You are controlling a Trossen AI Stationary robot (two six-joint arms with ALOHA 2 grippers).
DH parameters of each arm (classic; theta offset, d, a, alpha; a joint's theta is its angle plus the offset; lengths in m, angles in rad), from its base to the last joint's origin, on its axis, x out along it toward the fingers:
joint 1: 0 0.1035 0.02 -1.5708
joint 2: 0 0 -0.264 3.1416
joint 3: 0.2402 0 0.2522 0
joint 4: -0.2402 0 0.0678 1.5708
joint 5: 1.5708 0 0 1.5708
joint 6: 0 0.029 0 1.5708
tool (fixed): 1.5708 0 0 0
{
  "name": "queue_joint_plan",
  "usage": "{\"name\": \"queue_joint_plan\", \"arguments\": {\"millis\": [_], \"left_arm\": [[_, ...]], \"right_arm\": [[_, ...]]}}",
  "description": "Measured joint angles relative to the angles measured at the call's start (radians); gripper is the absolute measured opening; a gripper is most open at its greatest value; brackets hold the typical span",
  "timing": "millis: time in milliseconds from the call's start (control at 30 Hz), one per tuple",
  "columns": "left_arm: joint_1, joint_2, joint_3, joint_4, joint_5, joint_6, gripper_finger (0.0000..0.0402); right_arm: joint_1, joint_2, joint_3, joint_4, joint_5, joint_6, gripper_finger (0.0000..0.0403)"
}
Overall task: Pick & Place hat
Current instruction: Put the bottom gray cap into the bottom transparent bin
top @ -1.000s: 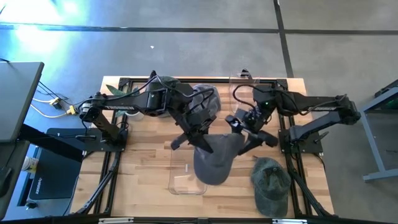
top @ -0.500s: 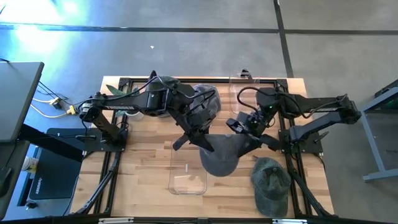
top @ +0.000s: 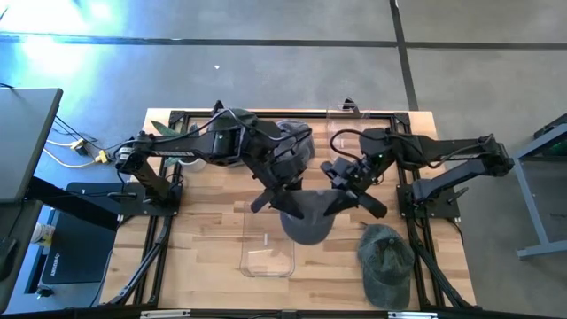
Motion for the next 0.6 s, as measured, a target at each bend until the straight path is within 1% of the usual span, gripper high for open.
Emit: {"name": "queue_joint_plan", "arguments": {"millis": [100,167,233,333,433,500,600], "left_arm": [[0.000,-0.002,0.000,-0.016,-0.029,-0.018,0.0178],[0.000,-0.002,0.000,-0.044,-0.060,-0.024,0.0185],[0.000,-0.002,0.000,-0.073,-0.082,-0.021,0.0180],[-0.002,-0.002,0.000,-0.110,-0.096,-0.005,0.0151],[-0.003,-0.002,0.000,-0.160,-0.067,-0.002,0.0105],[-0.003,-0.002,0.000,-0.181,-0.031,-0.001,0.0072],[-0.003,-0.002,0.000,-0.198,0.070,-0.002,0.0023]], "right_arm": [[0.003,0.000,0.000,-0.018,0.029,-0.014,0.0006],[0.006,0.000,0.000,-0.019,0.042,-0.017,0.0003],[0.016,0.000,0.000,-0.022,0.048,-0.015,0.0006],[0.040,0.001,0.000,-0.022,0.050,-0.016,0.0007],[0.070,0.001,0.000,-0.018,0.055,-0.021,0.0003],[0.091,0.001,0.000,-0.011,0.083,-0.038,0.0004],[0.110,0.008,0.000,0.020,0.117,-0.042,0.0006]]}}
